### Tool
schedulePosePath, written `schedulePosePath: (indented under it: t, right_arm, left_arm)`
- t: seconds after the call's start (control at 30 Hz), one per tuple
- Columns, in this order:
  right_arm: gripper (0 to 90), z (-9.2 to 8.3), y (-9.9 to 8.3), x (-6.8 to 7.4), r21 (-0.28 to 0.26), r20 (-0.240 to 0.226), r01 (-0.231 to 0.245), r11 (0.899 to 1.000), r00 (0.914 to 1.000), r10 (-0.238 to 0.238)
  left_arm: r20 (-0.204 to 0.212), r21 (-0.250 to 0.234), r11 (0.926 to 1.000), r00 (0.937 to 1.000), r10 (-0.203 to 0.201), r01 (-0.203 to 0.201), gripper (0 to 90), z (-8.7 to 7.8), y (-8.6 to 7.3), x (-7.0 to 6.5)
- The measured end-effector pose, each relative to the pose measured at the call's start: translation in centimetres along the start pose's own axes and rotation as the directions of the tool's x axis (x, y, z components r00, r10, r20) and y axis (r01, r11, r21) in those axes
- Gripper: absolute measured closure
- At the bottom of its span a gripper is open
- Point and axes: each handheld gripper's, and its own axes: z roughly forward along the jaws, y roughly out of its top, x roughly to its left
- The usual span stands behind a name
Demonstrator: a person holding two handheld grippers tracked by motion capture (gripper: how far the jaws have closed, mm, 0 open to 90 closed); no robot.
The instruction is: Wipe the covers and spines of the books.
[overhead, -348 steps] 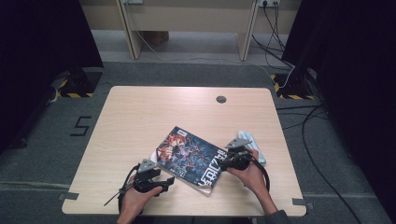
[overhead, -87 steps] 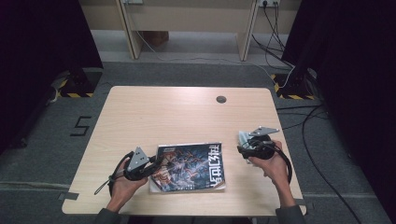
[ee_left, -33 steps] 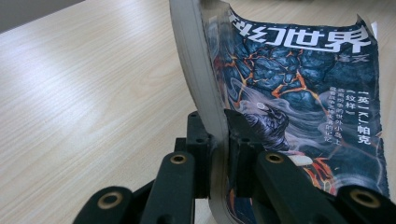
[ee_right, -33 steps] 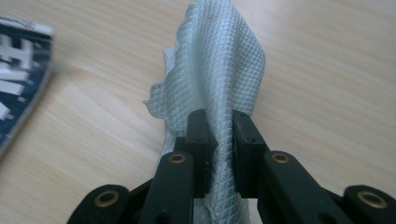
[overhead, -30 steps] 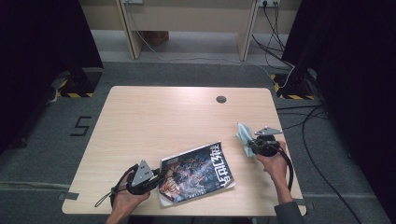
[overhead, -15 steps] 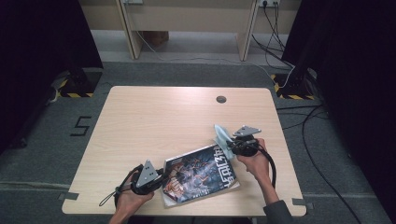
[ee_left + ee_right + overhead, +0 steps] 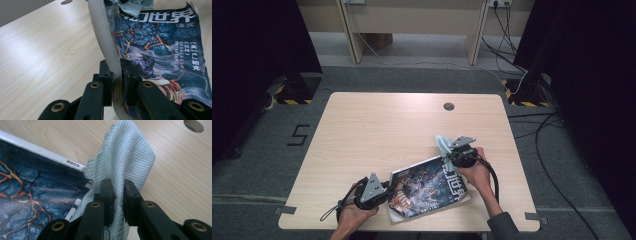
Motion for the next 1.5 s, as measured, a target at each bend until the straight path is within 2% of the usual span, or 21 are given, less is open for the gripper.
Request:
schedulePosePath:
  t: [0.03,0.17,0.4,0.47,0.57,0.73,0.87,1.0,1.1,1.17,1.37,1.5]
  right_arm:
    - [73.3,0.2,0.0,-0.2,-0.005,-0.005,-0.018,1.000,0.9998,0.018]
    - [73.0,0.7,-0.1,-0.6,0.006,-0.014,-0.025,1.000,0.9996,0.025]
    - [81.1,0.9,0.1,-0.5,0.013,-0.022,0.015,1.000,0.9996,-0.015]
    - [81.7,0.7,0.3,-0.2,-0.003,-0.036,0.027,1.000,0.9990,-0.027]
    - [82.1,0.4,0.9,0.5,-0.029,-0.069,0.053,0.998,0.9961,-0.055]
    - [82.0,-0.4,2.4,2.8,-0.068,-0.115,0.119,0.991,0.9853,-0.127]
    - [82.1,-0.8,3.1,4.1,-0.067,-0.103,0.185,0.981,0.9762,-0.191]
    - [82.5,-0.7,2.9,3.5,-0.062,-0.096,0.173,0.983,0.9793,-0.178]
    - [82.5,-0.5,2.5,2.7,-0.033,-0.050,0.194,0.980,0.9794,-0.196]
    - [82.5,-0.5,2.3,2.5,-0.041,-0.063,0.172,0.984,0.9827,-0.174]
    - [82.4,-1.2,3.4,4.4,-0.083,-0.109,0.221,0.972,0.9673,-0.229]
    - [82.4,-1.8,4.1,5.9,-0.114,-0.152,0.222,0.968,0.9594,-0.237]
  left_arm:
    - [0.000,-0.002,1.0000,1.0000,0.004,-0.004,80.1,0.0,0.0,-0.1]
    - [0.000,0.002,0.9998,0.9998,0.021,-0.021,79.8,0.0,0.1,-0.2]
    - [-0.003,0.001,0.9996,0.9996,0.028,-0.028,79.5,0.1,0.1,-0.2]
    - [-0.003,-0.001,0.9995,0.9995,0.030,-0.030,79.5,0.1,0.1,-0.2]
    - [-0.004,-0.001,0.9993,0.9993,0.037,-0.037,79.3,0.1,0.2,-0.3]
    - [-0.003,-0.002,0.9993,0.9993,0.038,-0.038,79.2,0.2,0.2,-0.3]
    - [-0.002,-0.004,0.9992,0.9993,0.039,-0.039,79.1,0.2,0.2,-0.3]
    - [-0.002,-0.006,0.9990,0.9990,0.044,-0.044,79.3,0.2,0.2,-0.3]
    - [-0.007,-0.009,0.9985,0.9985,0.054,-0.054,79.3,0.2,0.3,-0.4]
    - [-0.007,-0.010,0.9985,0.9986,0.053,-0.053,79.4,0.2,0.3,-0.4]
    - [-0.008,-0.006,0.9985,0.9985,0.054,-0.054,79.2,0.2,0.3,-0.4]
    - [-0.008,-0.006,0.9986,0.9986,0.053,-0.053,79.0,0.2,0.3,-0.4]
